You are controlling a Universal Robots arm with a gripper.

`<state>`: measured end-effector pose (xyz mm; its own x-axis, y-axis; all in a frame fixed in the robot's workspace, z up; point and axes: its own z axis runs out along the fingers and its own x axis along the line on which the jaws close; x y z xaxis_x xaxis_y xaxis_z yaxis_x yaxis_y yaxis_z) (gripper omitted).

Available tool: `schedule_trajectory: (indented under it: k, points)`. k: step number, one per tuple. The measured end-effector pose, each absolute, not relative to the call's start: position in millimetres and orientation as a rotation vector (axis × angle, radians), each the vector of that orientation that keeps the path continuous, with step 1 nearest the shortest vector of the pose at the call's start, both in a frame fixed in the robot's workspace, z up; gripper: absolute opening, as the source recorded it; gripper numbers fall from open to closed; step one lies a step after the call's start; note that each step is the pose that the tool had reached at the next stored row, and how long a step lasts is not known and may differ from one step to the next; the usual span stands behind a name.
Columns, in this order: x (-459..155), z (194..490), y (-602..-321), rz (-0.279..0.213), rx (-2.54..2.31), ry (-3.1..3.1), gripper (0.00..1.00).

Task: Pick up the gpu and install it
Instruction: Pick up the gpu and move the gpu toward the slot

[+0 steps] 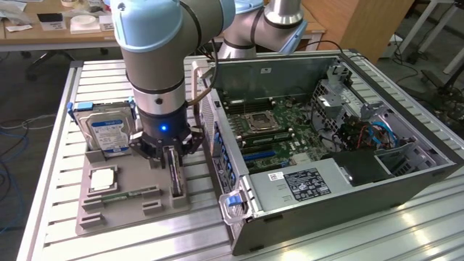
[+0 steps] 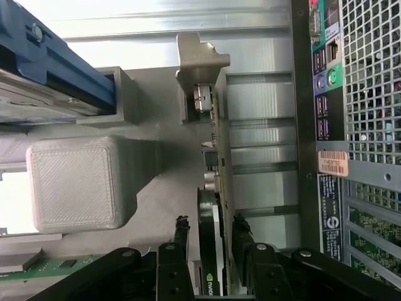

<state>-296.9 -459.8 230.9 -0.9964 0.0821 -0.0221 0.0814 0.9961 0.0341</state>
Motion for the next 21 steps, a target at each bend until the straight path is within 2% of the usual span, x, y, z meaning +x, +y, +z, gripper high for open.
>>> schedule_trajectory:
  k: [21]
  points:
    - [-296.2, 229.0, -460.0, 0.046, 0.128, 3.117, 0.42]
